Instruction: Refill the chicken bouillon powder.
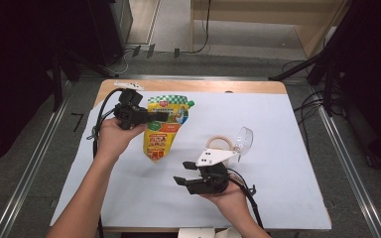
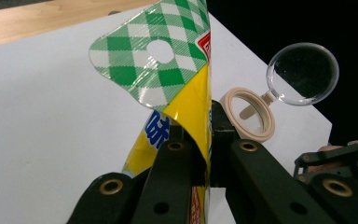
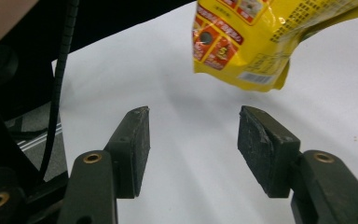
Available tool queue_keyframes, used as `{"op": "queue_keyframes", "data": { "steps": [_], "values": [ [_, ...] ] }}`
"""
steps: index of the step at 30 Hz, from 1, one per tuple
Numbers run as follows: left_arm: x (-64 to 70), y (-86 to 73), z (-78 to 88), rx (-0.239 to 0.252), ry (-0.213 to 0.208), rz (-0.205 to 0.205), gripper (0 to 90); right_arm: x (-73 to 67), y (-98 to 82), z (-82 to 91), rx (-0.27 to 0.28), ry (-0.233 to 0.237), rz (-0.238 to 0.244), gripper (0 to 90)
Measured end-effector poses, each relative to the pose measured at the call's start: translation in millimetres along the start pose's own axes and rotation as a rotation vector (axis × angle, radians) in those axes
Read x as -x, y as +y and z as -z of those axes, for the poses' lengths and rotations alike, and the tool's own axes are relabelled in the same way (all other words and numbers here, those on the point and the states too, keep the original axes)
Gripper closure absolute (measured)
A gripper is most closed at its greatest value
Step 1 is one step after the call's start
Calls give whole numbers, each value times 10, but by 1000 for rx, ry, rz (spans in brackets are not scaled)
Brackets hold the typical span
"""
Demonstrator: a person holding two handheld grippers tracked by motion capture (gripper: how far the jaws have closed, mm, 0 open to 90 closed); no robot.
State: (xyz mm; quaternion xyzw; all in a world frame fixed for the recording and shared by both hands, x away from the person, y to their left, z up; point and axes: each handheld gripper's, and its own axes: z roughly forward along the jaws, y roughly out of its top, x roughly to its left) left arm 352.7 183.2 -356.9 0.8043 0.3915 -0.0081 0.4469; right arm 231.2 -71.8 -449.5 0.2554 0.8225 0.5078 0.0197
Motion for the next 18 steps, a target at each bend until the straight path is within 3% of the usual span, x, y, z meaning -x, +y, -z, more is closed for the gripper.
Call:
{"op": "queue_keyframes", "data": {
  "steps": [4, 6, 10, 18],
  "values": [
    [-121, -79, -132, -52, 25, 26, 884, 17, -7, 13, -2, -4, 1, 452],
    [-149, -99, -122, -28, -5, 49, 875, 19, -9, 10, -6, -3, -3, 452],
    [-175, -102, -77, -31, 1, 79, 848, 29, -11, 5, -9, -7, 0, 451],
    [-190, -111, -1, -18, 0, 59, 791, 27, -10, 5, -14, -14, 6, 451]
  ]
}}
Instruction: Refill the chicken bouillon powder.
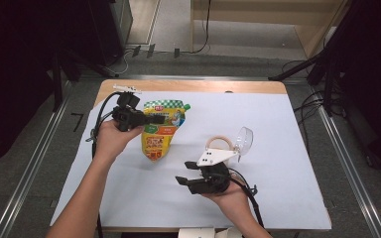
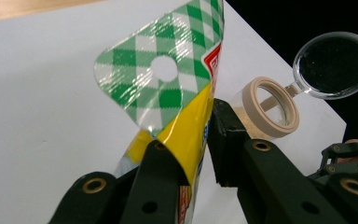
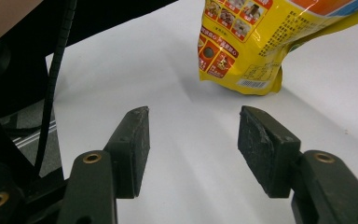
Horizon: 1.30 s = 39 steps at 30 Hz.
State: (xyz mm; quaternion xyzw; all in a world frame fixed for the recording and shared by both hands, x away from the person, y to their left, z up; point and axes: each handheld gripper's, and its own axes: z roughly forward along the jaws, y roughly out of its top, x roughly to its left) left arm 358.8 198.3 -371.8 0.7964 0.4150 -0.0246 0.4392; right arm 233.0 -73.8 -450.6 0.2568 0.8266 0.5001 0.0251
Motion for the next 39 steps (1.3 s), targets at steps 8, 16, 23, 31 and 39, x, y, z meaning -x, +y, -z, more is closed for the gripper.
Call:
{"op": "queue_keyframes", "data": {
  "steps": [8, 16, 23, 31, 39],
  "values": [
    [2, 20, 136, 14, -11, -20, 681, 20, 8, 18, 2, -4, -5, 451],
    [57, 60, 262, 25, -21, -63, 597, 43, 19, 35, -4, -10, -15, 451],
    [100, 85, 353, 15, -3, -83, 578, 58, 27, 44, -11, -11, -23, 453],
    [94, 91, 402, 16, -2, -87, 567, 67, 39, 59, -18, -8, -36, 455],
    [78, 92, 480, 9, 26, -79, 494, 88, 58, 84, -21, -4, -41, 456]
  ]
}}
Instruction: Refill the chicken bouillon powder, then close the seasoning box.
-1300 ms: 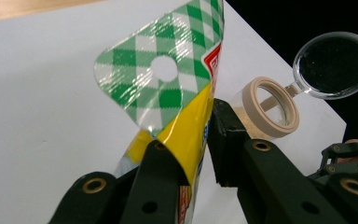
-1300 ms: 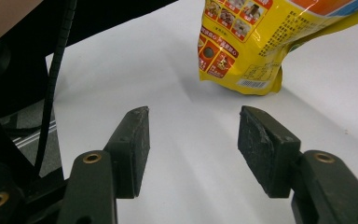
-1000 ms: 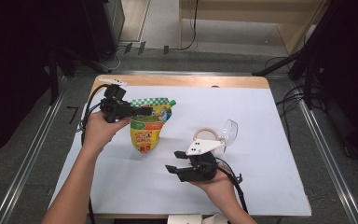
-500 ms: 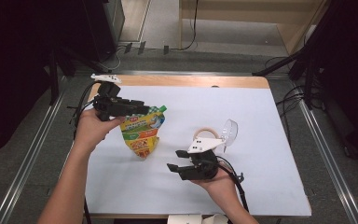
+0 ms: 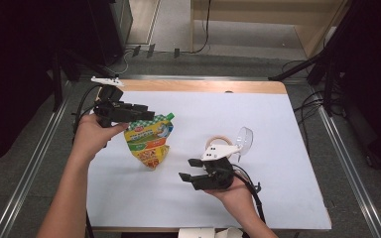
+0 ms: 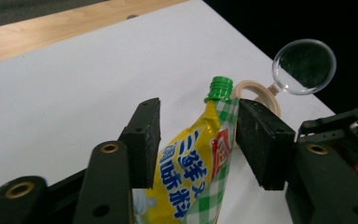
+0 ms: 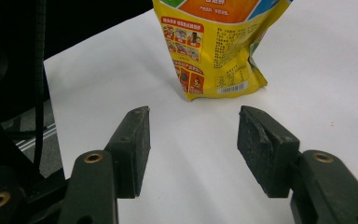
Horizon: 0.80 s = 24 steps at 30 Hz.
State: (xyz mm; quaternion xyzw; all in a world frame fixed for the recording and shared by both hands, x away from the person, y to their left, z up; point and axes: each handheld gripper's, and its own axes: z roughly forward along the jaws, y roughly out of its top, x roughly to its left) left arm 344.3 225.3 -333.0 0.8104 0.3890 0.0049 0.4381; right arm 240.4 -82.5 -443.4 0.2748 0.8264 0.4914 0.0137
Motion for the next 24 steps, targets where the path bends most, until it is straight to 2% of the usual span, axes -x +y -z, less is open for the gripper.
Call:
{"op": "queue_keyframes", "data": {
  "steps": [9, 18, 21, 24],
  "values": [
    [0, 12, 144, 40, 13, 8, 434, 34, 40, 59, -6, -4, -6, 459],
    [-106, -31, 268, 61, 25, 42, 404, 48, 114, 161, -16, -9, 0, 467],
    [-139, -51, 291, 55, 46, 51, 391, 60, 146, 208, -19, -8, -9, 468],
    [-175, -67, 311, 54, 68, 62, 387, 76, 173, 243, -29, -12, 7, 467]
  ]
}}
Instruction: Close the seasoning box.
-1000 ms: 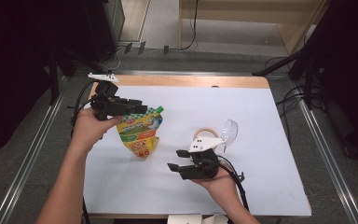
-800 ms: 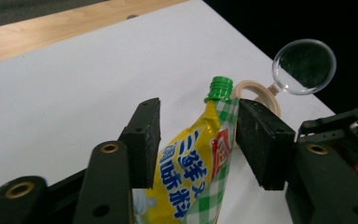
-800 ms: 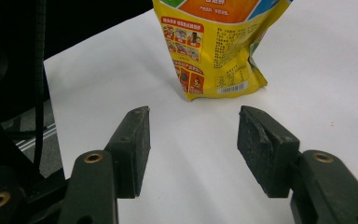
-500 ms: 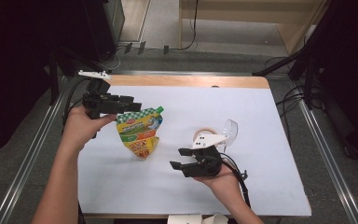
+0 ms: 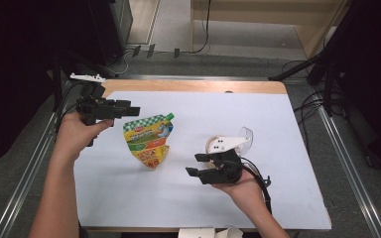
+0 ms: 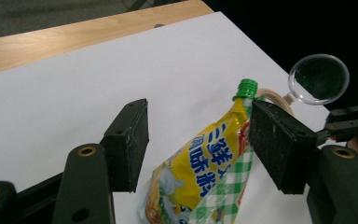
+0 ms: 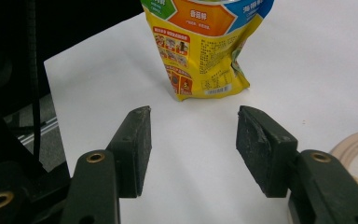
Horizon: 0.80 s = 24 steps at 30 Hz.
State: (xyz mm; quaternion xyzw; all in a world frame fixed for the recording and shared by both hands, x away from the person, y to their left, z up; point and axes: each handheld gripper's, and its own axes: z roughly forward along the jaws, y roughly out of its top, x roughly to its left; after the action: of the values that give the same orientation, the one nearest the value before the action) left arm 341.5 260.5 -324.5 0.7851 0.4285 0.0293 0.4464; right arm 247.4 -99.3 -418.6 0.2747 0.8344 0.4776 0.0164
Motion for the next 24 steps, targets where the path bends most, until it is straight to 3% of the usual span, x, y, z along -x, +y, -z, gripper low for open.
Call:
{"op": "queue_keyframes", "data": {
  "steps": [14, 24],
  "values": [
    [-230, -102, -15, -8, 21, 49, 370, 106, 133, 309, 24, -14, -20, 473],
    [-303, -149, -65, -19, 26, 64, 370, 201, 220, 588, 43, -47, -17, 490]
  ]
}}
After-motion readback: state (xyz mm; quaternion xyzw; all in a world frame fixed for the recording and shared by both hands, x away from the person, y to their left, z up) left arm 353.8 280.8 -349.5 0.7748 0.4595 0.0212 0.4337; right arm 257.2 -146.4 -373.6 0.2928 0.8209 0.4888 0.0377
